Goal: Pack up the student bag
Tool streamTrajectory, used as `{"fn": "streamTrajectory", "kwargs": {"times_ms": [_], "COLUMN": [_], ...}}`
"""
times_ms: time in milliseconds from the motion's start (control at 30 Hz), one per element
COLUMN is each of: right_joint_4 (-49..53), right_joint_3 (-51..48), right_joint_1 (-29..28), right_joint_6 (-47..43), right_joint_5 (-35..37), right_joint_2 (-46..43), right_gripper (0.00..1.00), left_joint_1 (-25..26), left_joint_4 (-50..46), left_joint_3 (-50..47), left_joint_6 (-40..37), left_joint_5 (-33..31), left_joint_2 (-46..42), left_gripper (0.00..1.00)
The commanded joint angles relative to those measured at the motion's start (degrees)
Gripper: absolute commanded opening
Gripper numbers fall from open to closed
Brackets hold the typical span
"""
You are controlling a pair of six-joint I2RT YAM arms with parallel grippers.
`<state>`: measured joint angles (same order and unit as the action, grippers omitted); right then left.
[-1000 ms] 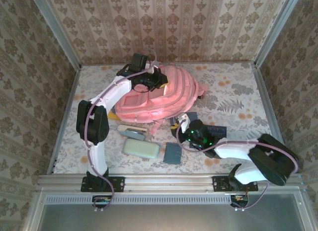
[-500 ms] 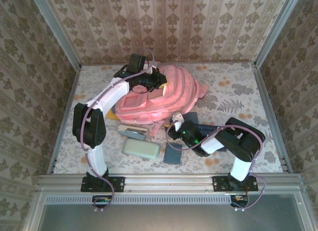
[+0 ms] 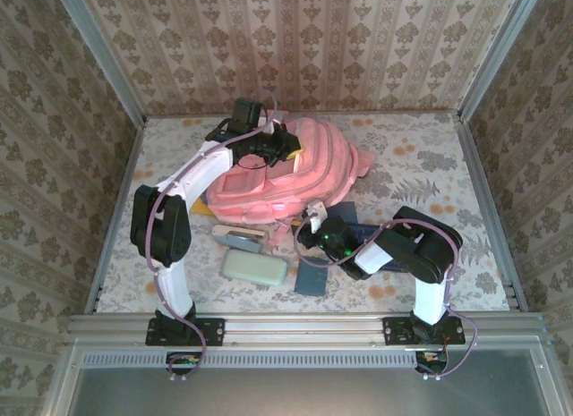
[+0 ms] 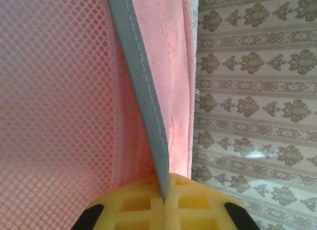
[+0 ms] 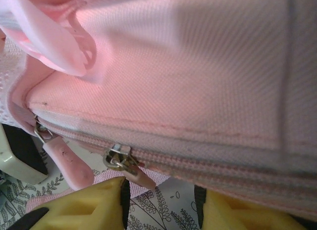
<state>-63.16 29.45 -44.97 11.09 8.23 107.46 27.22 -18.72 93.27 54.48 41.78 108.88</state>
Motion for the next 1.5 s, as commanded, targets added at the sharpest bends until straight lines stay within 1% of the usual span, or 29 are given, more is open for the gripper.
{"fn": "streamTrajectory", "kwargs": {"times_ms": [0,133,300,400,533,600,633,667,1000,1167,1333,1467], "right_joint_4": [-2.9,-3.1,-3.0,-2.7,-2.4,-2.2,-2.0,-1.6,6.6,14.2,22.4,26.1], "right_joint_3": [1.6,2.9,4.2,4.7,4.5,4.0,3.6,3.3,-0.1,-0.1,0.3,-0.4], "right_joint_1": [-0.4,-0.4,-0.3,-0.4,-0.4,-0.4,-0.4,-0.4,-0.3,-0.3,-0.1,0.7], "right_joint_6": [2.6,3.8,4.2,4.3,4.3,4.1,4.0,3.9,0.1,-2.7,-4.9,-6.4], "right_joint_5": [1.7,1.9,2.3,1.7,0.8,0.6,0.6,0.5,3.7,5.3,9.1,10.8], "right_joint_2": [1.8,3.1,3.8,3.8,3.6,3.3,3.0,2.6,-4.1,-8.0,-11.5,-14.6], "right_gripper": [0.42,0.35,0.3,0.2,0.03,0.0,0.0,0.0,0.0,0.0,0.0,0.0], "left_joint_1": [-0.7,-0.6,-0.7,-0.7,-0.7,-0.7,-0.7,-2.4,-3.2,-3.3,-3.3,-3.4], "left_joint_4": [4.6,5.4,6.2,6.5,6.3,5.8,5.7,5.5,-2.7,-5.5,-7.7,-9.6], "left_joint_3": [-0.4,-1.4,-3.2,-3.9,-4.2,-4.2,-4.3,-4.3,-2.7,-2.4,-2.1,-1.8], "left_joint_6": [1.6,2.0,2.1,2.1,1.7,1.2,1.0,0.6,-8.1,-11.4,-13.8,-15.8], "left_joint_5": [1.2,1.2,0.8,0.7,0.4,0.3,0.2,0.2,-2.5,-3.3,-3.8,-4.0], "left_joint_2": [-4.1,-4.1,-4.0,-3.6,-3.4,-3.3,-3.3,-3.2,-3.3,-3.5,-4.0,-4.6], "left_gripper": [0.0,0.0,0.0,0.0,0.0,0.0,0.0,0.0,0.0,0.0,0.0,0.0]}}
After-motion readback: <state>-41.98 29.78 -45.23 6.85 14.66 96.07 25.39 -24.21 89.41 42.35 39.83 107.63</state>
